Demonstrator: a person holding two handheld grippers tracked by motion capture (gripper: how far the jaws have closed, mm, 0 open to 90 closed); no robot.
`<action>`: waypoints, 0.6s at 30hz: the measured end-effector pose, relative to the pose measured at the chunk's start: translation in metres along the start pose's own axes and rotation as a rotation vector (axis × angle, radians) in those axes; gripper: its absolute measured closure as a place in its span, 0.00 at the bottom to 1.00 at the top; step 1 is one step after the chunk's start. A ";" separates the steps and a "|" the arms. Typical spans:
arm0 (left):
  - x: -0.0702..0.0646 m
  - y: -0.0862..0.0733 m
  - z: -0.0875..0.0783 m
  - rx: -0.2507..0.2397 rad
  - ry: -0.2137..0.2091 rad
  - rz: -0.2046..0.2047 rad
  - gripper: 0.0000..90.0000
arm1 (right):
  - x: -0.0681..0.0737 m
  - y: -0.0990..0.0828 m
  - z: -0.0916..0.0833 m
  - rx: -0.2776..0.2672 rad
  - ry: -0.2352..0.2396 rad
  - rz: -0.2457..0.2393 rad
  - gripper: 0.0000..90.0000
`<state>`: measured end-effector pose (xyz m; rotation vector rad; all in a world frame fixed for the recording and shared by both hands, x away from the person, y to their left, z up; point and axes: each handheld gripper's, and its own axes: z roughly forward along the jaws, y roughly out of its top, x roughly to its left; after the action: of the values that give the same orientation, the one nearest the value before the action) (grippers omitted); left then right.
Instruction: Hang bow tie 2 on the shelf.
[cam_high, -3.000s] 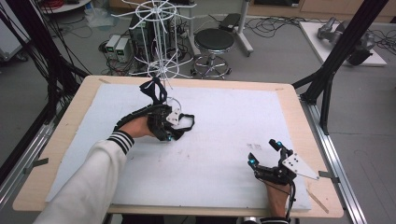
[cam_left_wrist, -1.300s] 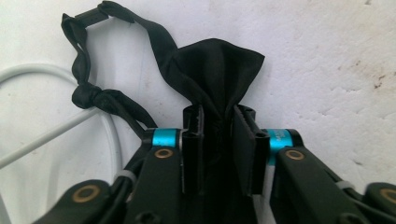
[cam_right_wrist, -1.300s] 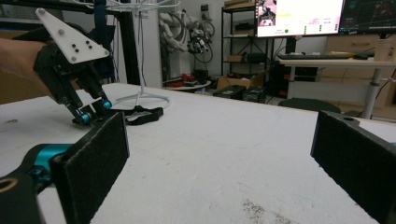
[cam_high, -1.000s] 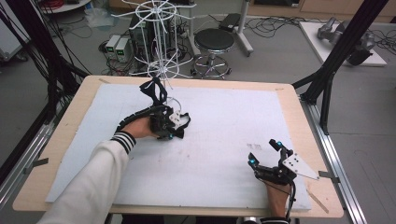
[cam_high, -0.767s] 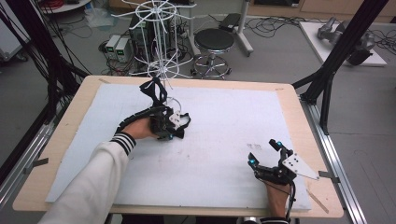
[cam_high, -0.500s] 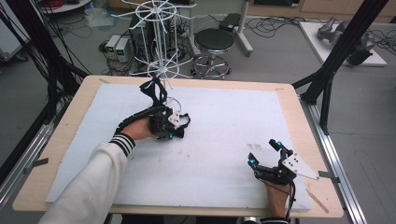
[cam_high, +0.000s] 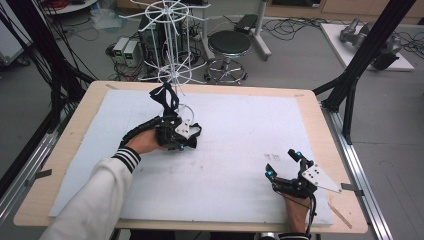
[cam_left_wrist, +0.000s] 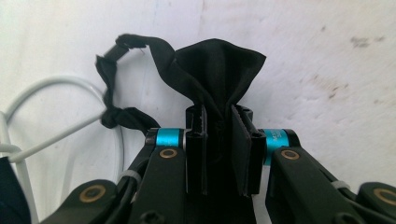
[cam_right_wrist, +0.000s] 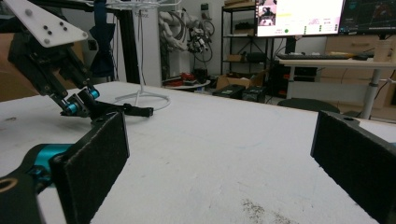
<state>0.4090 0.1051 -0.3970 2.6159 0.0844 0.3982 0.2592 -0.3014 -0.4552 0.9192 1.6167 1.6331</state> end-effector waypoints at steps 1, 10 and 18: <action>-0.001 -0.001 -0.001 -0.013 0.003 -0.005 0.85 | 0.000 0.000 0.000 0.000 0.000 0.002 0.04; -0.008 -0.004 -0.015 -0.114 0.021 -0.048 0.85 | 0.000 0.000 0.000 -0.001 0.001 -0.001 0.04; -0.013 -0.007 -0.025 -0.192 0.031 -0.079 0.85 | 0.000 0.000 0.000 -0.002 0.000 -0.005 0.04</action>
<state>0.3893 0.1211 -0.3831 2.4098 0.1521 0.3984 0.2594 -0.3011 -0.4552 0.9139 1.6158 1.6306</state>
